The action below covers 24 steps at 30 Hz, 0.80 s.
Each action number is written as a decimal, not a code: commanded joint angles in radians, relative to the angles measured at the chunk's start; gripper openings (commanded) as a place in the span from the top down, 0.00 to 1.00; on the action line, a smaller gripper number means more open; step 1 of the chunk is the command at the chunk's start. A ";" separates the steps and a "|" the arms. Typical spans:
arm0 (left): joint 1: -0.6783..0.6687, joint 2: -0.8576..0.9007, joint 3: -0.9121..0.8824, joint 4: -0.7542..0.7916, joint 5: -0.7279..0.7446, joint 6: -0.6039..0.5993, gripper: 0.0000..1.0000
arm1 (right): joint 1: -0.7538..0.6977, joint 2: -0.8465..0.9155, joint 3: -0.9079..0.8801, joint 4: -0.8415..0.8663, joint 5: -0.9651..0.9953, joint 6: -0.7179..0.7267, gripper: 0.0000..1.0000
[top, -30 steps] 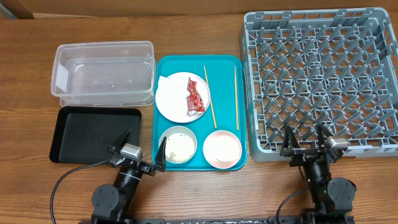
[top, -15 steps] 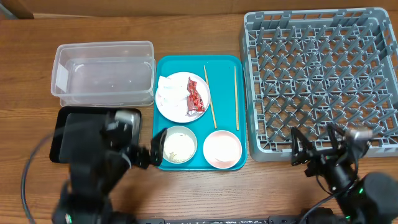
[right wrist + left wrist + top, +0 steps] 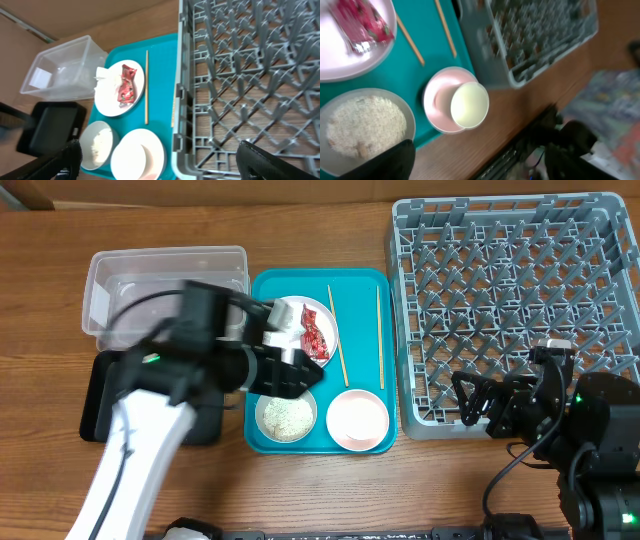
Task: Sort waste into correct bins and load items into the dishwasher
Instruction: 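Grasp the white cup with the left gripper and lift it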
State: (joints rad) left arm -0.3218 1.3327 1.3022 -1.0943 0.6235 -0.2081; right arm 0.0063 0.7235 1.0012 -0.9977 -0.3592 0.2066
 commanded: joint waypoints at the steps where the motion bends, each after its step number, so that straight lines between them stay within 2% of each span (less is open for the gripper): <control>1: -0.190 0.071 0.005 -0.005 -0.264 -0.117 0.20 | -0.005 0.008 0.027 -0.002 -0.034 0.059 0.00; 3: -0.288 0.119 -0.001 0.003 -0.423 -0.198 0.23 | -0.005 0.013 0.027 -0.007 -0.035 0.060 0.00; 4: -0.346 0.162 -0.002 0.018 -0.489 -0.243 0.29 | -0.005 0.013 0.026 -0.010 -0.035 0.060 0.00; 6: -0.398 0.220 -0.002 0.049 -0.518 -0.254 0.32 | -0.005 0.013 0.027 -0.016 -0.035 0.060 0.00; 8: -0.424 0.273 -0.002 0.059 -0.557 -0.295 0.42 | -0.005 0.013 0.026 -0.024 -0.035 0.060 0.00; 11: -0.433 0.345 -0.002 0.062 -0.591 -0.352 0.48 | -0.005 0.013 0.026 -0.037 -0.035 0.060 0.00; 15: -0.430 0.420 -0.002 0.098 -0.588 -0.357 0.56 | -0.005 0.013 0.026 -0.045 -0.035 0.060 0.00; 17: -0.430 0.443 -0.002 0.108 -0.558 -0.356 0.66 | -0.005 0.013 0.026 -0.045 -0.035 0.060 0.00; 18: -0.431 0.455 -0.002 0.106 -0.536 -0.349 0.84 | -0.005 0.013 0.026 -0.045 -0.035 0.060 0.00; 19: -0.431 0.456 -0.002 0.099 -0.536 -0.350 0.96 | -0.005 0.013 0.026 -0.046 -0.035 0.060 0.00; 24: -0.393 0.418 0.008 0.087 -0.494 -0.350 0.96 | -0.005 0.013 0.026 -0.045 -0.036 0.060 0.00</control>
State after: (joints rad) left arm -0.7475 1.7790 1.3006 -0.9985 0.0937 -0.5480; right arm 0.0063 0.7380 1.0012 -1.0443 -0.3885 0.2619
